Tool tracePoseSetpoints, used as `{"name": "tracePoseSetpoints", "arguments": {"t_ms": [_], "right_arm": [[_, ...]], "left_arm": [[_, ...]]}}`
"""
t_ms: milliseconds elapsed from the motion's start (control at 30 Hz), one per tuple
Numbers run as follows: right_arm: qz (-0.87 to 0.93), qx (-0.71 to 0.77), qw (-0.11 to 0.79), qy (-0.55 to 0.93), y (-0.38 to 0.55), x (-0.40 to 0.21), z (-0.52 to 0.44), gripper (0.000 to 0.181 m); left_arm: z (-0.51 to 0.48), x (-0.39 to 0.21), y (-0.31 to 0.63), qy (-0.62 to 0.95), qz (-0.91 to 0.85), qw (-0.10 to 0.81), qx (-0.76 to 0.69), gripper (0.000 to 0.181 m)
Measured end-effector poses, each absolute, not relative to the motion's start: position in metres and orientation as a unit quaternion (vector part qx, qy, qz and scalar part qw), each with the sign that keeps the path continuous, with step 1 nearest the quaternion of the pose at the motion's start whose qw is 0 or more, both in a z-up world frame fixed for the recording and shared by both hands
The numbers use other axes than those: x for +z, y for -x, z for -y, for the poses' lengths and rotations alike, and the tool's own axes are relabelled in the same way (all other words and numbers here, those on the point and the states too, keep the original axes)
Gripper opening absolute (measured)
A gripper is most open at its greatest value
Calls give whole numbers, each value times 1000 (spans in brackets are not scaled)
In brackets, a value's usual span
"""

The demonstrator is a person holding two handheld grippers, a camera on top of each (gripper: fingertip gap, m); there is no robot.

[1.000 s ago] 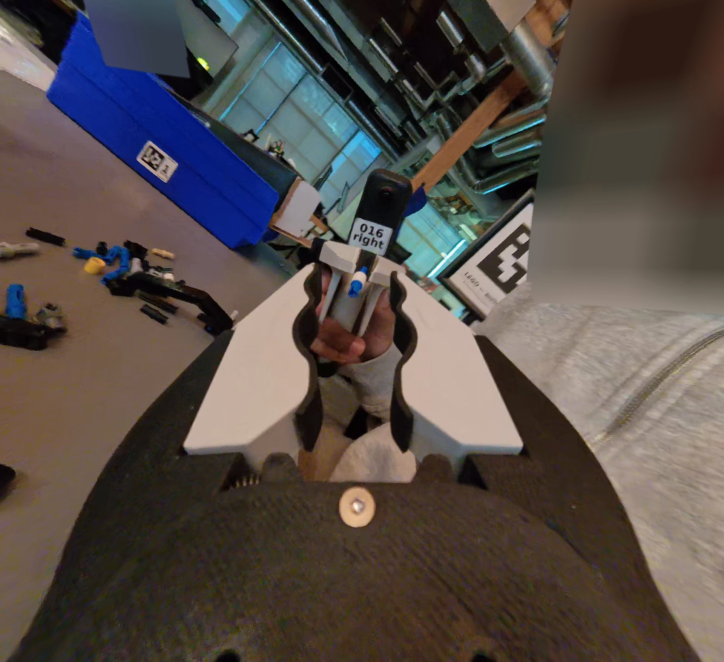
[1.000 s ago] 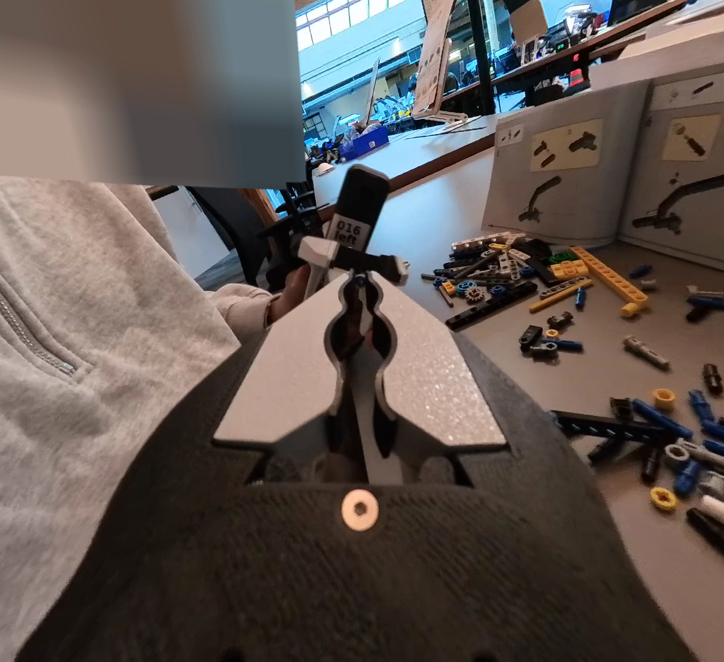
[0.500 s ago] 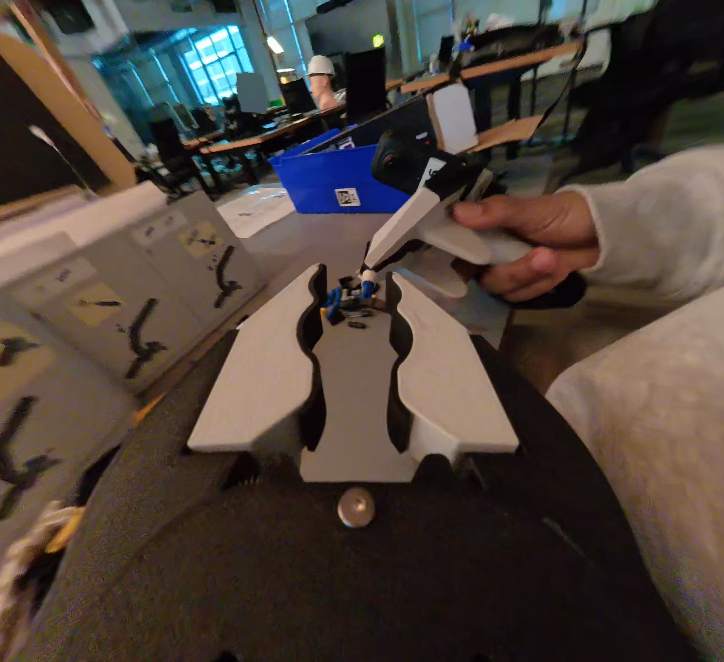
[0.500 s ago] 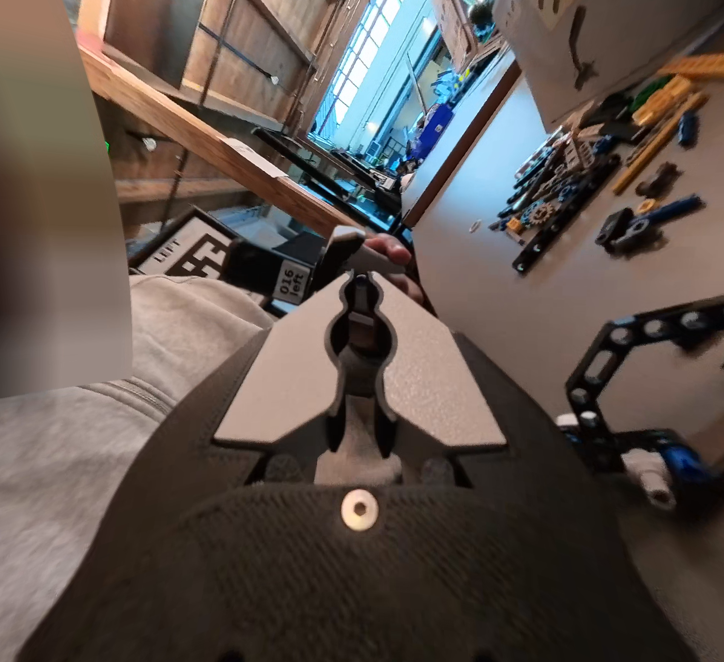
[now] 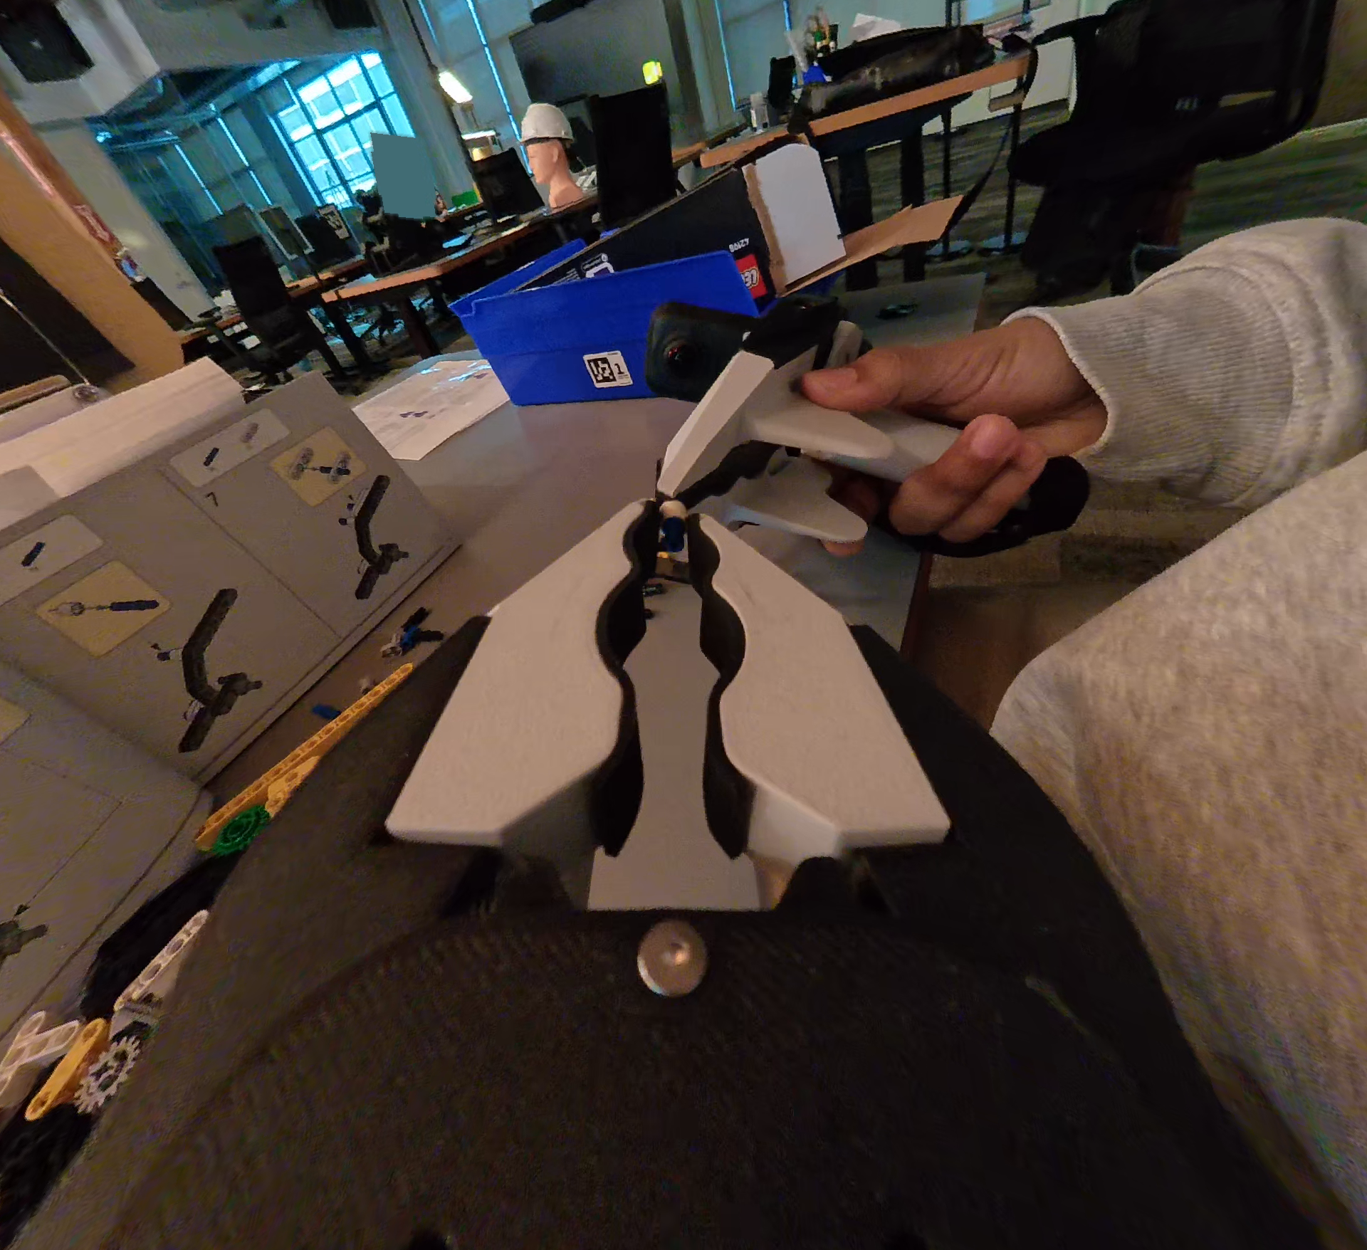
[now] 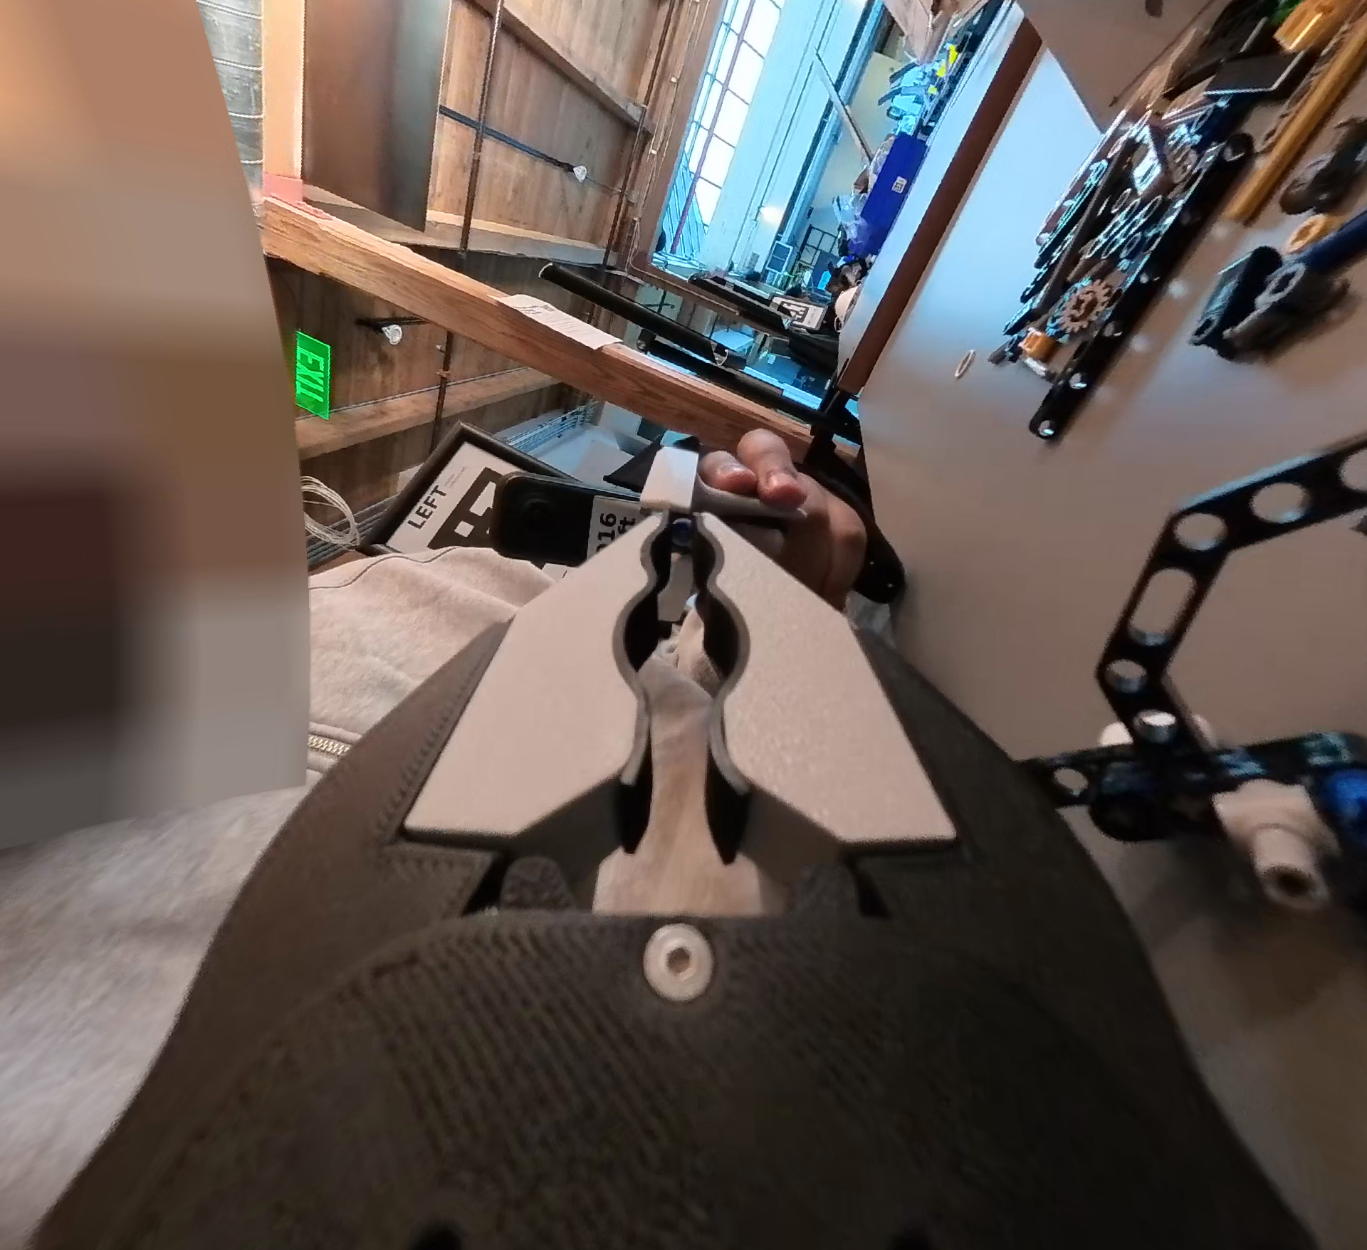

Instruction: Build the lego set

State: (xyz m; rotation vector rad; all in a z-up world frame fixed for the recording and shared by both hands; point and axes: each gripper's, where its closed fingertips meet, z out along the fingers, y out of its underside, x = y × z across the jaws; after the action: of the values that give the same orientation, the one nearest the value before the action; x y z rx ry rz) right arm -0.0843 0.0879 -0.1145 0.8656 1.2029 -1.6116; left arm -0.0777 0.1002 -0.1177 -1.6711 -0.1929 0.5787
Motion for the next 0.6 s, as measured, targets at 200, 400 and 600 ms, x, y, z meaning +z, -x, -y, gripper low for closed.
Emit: {"name": "tracePoseSetpoints", "arguments": {"t_ms": [200,400,600], "right_arm": [[-494,-640,464,-362,83,-121,-85,2],[-489,-639,472,-360,82,-120,-85,2],[-481,-641,477,-361,83,-119,-87,2]], "left_arm": [[-101,-117,76,727,83,633,252,1],[-99,-115,77,726,82,634,255,8],[-99,-120,78,735,81,624,255,12]]}}
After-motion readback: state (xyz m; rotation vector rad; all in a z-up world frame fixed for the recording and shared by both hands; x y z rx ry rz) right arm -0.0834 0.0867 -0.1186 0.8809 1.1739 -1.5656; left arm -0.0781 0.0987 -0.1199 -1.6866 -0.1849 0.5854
